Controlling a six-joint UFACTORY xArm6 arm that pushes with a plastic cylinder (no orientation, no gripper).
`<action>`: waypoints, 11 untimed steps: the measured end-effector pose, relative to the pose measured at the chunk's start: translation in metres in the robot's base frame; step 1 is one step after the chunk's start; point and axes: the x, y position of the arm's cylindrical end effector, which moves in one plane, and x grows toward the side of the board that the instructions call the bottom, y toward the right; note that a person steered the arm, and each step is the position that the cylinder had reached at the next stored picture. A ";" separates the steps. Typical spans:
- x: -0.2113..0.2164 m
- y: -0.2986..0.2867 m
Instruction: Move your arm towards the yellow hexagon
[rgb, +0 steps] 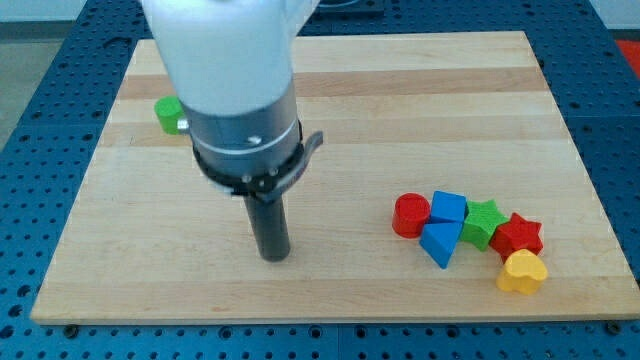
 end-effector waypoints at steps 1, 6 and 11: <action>-0.045 0.009; -0.241 0.008; -0.302 -0.102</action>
